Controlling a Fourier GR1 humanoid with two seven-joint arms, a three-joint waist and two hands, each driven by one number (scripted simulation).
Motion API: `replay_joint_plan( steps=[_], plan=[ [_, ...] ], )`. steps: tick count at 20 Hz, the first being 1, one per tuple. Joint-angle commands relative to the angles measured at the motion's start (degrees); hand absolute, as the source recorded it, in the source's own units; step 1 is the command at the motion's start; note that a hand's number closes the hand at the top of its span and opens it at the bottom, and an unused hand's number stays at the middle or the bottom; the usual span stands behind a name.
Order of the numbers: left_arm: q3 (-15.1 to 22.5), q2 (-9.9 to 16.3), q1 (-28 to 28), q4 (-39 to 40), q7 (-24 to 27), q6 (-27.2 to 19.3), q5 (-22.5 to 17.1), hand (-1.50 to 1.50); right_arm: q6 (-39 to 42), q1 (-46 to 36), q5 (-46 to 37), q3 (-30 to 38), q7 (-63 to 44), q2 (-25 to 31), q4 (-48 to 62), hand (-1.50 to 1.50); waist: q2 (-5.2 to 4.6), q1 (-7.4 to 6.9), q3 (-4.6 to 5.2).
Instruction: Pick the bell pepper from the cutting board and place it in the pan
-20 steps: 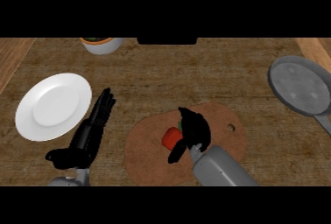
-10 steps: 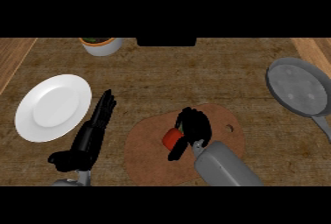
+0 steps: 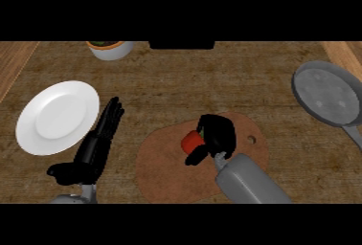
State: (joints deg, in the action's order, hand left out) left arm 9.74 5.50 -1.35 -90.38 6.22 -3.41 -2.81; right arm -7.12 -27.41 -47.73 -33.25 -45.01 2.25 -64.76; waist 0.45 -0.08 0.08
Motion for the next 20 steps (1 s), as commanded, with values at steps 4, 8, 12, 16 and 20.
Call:
replay_joint_plan(
  steps=[4,8,12,16,20],
  plan=[
    [1.24,-1.69,-0.40,-0.38,-0.17,-1.07,1.51,0.00,-4.44,-9.11,0.23,13.07,5.29,7.39,8.46,1.50,-0.63,-0.53,-0.10],
    [2.50,-1.48,5.00,-2.70,1.37,-0.97,2.14,0.00,-6.69,-9.97,-5.95,12.40,1.35,12.64,0.57,1.50,-0.18,0.03,-0.05],
    [-2.17,0.10,-2.11,0.14,-0.93,0.79,-0.70,0.00,-13.86,-8.84,-9.71,14.24,-0.29,12.23,-3.16,1.50,-0.38,0.44,-0.07],
    [-0.49,-1.19,0.00,0.59,0.35,0.12,1.04,0.00,-15.06,-9.73,-10.91,18.18,-3.54,10.99,-5.27,1.50,-0.42,0.02,-0.07],
    [0.34,-1.19,0.71,-0.74,0.45,-0.46,2.58,0.00,-15.63,-7.68,-6.26,24.94,-2.78,14.61,-8.83,1.50,-0.36,0.19,-0.08]
  ],
)
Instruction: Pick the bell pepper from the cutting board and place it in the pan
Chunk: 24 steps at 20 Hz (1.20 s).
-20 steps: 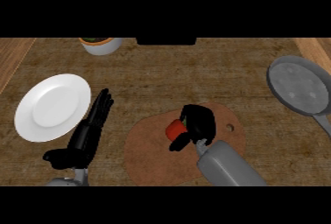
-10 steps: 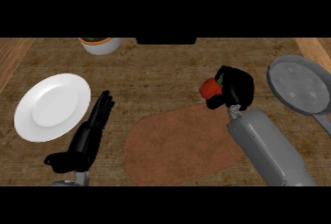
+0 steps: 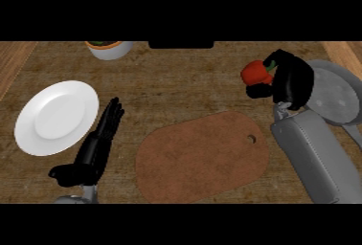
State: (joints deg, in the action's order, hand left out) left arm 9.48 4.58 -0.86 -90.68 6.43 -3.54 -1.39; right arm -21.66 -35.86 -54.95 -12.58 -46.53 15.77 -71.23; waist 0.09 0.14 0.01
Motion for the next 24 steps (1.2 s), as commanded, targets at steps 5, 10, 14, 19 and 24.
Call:
replay_joint_plan(
  steps=[5,10,14,19,24],
  plan=[
    [-0.76,-0.61,-1.35,1.43,0.16,0.59,-0.13,0.00,-10.63,2.06,7.31,12.53,10.80,3.29,7.46,1.50,-0.31,-0.51,-0.04],
    [-0.41,-0.12,0.34,0.56,0.69,0.94,1.02,0.00,-18.54,1.80,8.08,17.22,19.91,5.34,19.35,1.50,-0.40,-1.07,-0.06],
    [0.69,-1.59,-1.31,0.27,-1.19,1.13,0.48,0.00,-22.76,1.77,5.39,19.30,24.63,10.85,25.98,1.50,-0.52,-1.14,-0.08],
    [1.07,-2.00,-2.10,-1.21,-2.47,0.37,1.21,0.00,-30.17,0.21,14.08,27.26,36.76,15.23,33.59,1.50,-0.85,-1.62,-0.25],
    [-0.55,-1.49,-4.54,2.37,-1.50,1.39,0.68,0.00,-31.06,-0.75,22.03,32.64,50.92,15.96,40.98,1.50,-1.20,-1.97,-0.34]
  ],
)
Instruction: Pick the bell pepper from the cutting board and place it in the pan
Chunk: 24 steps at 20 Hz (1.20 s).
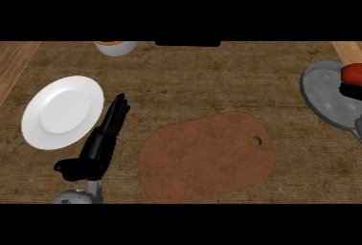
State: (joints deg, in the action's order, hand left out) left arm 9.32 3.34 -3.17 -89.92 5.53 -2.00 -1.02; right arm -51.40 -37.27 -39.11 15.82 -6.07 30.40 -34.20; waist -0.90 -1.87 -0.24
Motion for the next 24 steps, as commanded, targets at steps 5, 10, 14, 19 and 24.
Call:
replay_joint_plan(
  steps=[5,10,14,19,24],
  plan=[
    [1.83,-1.65,-0.04,-0.97,0.06,-0.63,1.09,0.00,1.52,-2.91,7.86,8.03,15.49,6.94,11.42,1.50,-0.53,-1.15,-0.18],
    [1.51,-1.43,-2.91,-0.38,-1.35,0.05,0.73,0.00,21.18,-5.59,3.99,3.34,5.29,8.10,22.25,-1.50,-1.57,-3.23,-0.18],
    [1.42,-0.39,-1.06,-0.33,-0.25,1.31,0.36,0.00,28.45,-6.99,9.25,7.39,11.15,6.32,22.60,-1.50,-1.22,-3.08,-0.33],
    [0.40,0.08,-1.03,-1.91,-0.75,1.28,-0.28,0.00,24.07,-7.00,13.12,11.87,18.15,5.91,21.08,-1.50,-1.03,-2.93,-0.39],
    [-0.23,-0.28,-2.20,-0.85,-0.99,0.41,0.15,0.00,25.19,-6.59,20.34,18.92,27.29,7.15,18.49,-1.50,-0.53,-1.04,-0.26]
  ],
)
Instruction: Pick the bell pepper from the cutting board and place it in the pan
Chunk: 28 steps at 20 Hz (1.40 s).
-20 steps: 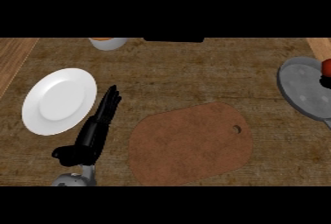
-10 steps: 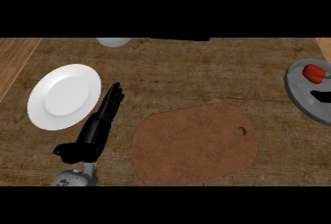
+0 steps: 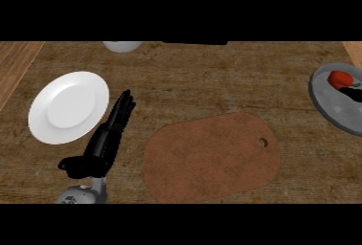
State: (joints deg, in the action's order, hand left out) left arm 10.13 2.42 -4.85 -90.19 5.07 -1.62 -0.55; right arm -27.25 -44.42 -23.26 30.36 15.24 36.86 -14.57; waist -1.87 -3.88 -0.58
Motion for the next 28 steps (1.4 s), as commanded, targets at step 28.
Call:
replay_joint_plan(
  steps=[28],
  plan=[
    [-2.94,-0.22,2.06,1.38,1.64,0.49,0.73,0.00,33.13,20.47,18.57,7.56,27.87,3.10,-1.77,-1.50,1.74,3.54,0.53]
  ],
)
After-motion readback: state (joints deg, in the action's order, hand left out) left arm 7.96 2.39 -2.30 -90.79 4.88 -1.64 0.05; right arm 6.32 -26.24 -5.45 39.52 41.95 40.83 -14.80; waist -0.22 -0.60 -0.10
